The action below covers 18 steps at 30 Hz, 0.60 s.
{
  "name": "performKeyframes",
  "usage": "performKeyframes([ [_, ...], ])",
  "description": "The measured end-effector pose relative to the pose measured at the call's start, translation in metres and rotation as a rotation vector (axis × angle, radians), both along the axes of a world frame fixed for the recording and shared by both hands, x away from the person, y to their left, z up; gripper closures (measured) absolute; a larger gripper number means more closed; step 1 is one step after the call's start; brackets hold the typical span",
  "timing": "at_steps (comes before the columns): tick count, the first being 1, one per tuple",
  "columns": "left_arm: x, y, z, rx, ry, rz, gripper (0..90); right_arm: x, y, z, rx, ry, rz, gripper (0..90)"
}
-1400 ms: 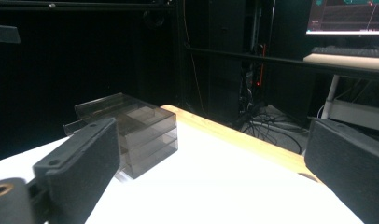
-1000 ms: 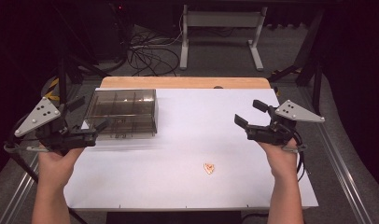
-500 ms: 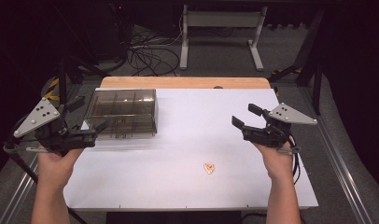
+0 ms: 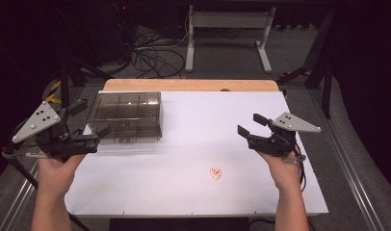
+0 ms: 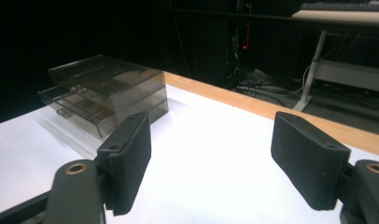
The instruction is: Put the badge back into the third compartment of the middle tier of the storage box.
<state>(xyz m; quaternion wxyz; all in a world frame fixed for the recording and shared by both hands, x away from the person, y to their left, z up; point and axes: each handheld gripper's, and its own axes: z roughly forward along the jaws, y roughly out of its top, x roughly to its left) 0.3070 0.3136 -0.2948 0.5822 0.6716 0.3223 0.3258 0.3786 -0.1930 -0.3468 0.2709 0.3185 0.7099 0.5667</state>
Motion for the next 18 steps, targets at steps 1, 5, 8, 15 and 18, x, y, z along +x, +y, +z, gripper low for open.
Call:
performKeyframes([
  [1,0.0,0.0,0.0,0.001,0.0,0.0,1.3,0.0,0.0,-0.001,-0.003,0.003,-0.001,30.1],
  [5,0.0,0.0,0.0,0.0,-0.002,-0.002,1.3,0.0,0.002,-0.006,-0.01,0.018,0.003,31.7],
  [8,-0.001,0.0,0.0,0.0,-0.001,-0.003,1.3,0.0,0.002,-0.009,-0.011,0.028,0.006,33.0],
  [15,-0.001,0.0,0.0,0.002,0.0,-0.006,1.3,-0.001,0.002,-0.017,-0.012,0.059,0.014,36.3],
  [18,-0.001,0.0,0.0,0.001,0.0,-0.006,1.3,0.0,0.003,-0.021,-0.016,0.078,0.018,37.2],
])
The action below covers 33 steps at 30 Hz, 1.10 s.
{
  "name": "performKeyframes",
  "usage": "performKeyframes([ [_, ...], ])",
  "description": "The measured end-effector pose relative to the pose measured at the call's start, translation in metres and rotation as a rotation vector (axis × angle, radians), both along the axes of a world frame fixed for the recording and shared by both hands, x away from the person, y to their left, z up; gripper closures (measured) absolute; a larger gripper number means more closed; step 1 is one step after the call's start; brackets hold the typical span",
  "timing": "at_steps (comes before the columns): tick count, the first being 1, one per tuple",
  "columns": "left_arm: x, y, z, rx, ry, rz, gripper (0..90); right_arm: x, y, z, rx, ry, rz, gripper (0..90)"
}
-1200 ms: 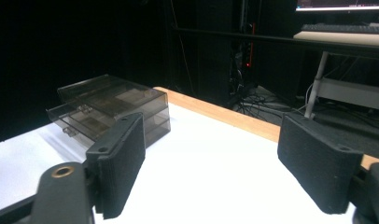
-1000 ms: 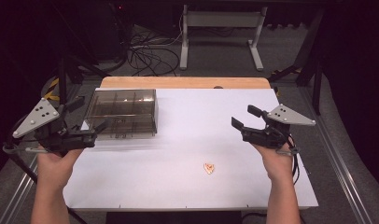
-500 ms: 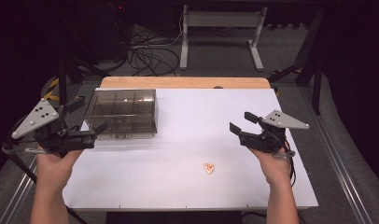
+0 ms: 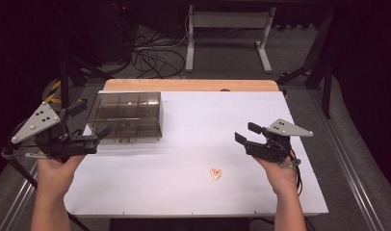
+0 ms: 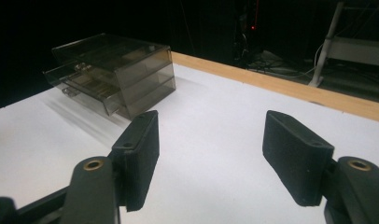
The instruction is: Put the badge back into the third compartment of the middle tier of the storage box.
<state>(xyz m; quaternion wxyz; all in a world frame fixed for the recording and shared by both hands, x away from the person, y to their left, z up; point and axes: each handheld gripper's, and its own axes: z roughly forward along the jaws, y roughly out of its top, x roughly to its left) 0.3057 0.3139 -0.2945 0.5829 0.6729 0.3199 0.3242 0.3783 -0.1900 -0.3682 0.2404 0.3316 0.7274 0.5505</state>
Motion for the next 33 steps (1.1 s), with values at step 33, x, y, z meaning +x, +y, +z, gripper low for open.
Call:
performKeyframes([
  [33,-0.001,0.002,-0.001,0.004,0.011,-0.004,1.5,-0.001,0.021,-0.036,-0.054,0.113,0.079,48.5],
])
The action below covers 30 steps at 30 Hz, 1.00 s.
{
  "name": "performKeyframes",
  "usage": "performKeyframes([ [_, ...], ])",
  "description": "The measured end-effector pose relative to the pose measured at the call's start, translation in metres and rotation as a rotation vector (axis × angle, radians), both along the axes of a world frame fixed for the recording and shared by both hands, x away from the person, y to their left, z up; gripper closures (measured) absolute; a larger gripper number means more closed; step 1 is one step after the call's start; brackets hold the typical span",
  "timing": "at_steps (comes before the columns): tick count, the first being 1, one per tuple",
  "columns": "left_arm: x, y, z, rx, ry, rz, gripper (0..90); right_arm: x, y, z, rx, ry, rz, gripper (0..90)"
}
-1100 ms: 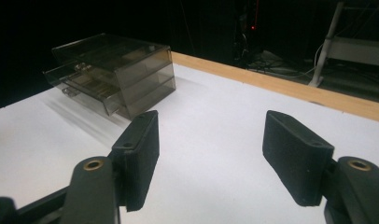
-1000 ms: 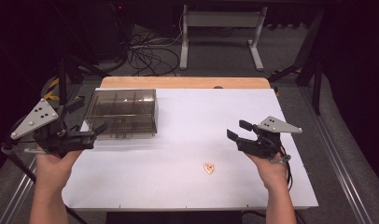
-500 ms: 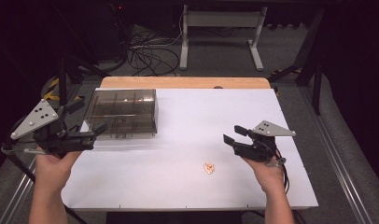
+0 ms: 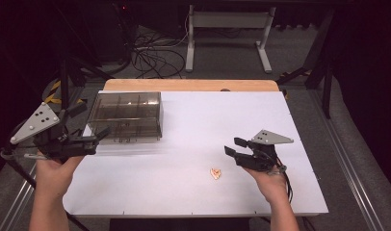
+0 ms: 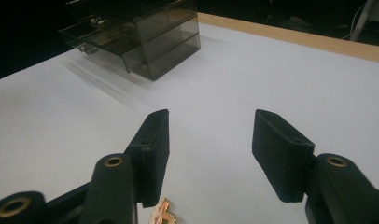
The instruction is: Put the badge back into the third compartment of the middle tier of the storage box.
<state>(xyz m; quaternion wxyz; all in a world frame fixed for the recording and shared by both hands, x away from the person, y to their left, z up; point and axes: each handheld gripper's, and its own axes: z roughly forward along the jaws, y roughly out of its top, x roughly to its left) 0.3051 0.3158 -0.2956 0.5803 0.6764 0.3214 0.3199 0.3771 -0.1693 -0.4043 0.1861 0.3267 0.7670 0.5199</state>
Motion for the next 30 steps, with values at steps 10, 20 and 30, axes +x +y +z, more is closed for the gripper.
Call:
performKeyframes([
  [10,0.0,-0.001,0.0,0.004,0.004,-0.003,1.5,0.005,0.008,-0.012,-0.037,0.12,0.032,57.0],
  [20,0.0,-0.001,0.0,0.008,0.005,-0.001,1.6,0.009,0.01,-0.022,-0.056,0.212,0.064,63.9],
  [30,-0.001,-0.001,0.0,0.012,0.003,0.0,1.7,0.015,0.012,-0.034,-0.075,0.303,0.096,68.7],
])
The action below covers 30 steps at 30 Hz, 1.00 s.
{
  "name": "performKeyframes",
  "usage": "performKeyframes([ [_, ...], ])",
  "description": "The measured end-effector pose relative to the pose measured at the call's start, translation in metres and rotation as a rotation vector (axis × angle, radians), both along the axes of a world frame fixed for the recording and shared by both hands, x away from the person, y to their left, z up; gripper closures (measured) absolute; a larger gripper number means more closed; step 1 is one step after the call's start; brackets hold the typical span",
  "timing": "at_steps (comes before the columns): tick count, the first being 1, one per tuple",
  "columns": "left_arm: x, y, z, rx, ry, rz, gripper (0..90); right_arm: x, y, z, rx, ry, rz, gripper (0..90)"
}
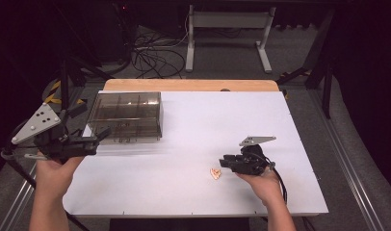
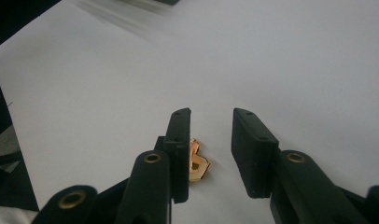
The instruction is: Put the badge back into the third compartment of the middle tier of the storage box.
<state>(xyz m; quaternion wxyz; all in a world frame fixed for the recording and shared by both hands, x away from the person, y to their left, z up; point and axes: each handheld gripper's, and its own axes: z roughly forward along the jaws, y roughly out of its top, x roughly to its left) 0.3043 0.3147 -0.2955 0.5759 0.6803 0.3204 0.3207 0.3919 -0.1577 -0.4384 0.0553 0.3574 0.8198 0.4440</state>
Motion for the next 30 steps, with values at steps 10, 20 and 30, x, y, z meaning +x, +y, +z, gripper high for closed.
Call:
performKeyframes([
  [10,-0.001,0.0,0.0,0.002,-0.003,0.001,1.9,0.005,0.001,-0.011,-0.025,0.06,0.01,70.1],
  [20,0.0,0.0,0.0,0.001,-0.001,0.001,1.9,0.007,0.004,-0.018,-0.044,0.107,0.032,73.1],
  [30,0.0,-0.001,-0.001,0.0,0.001,0.001,1.9,0.01,0.007,-0.026,-0.054,0.144,0.045,73.6],
])
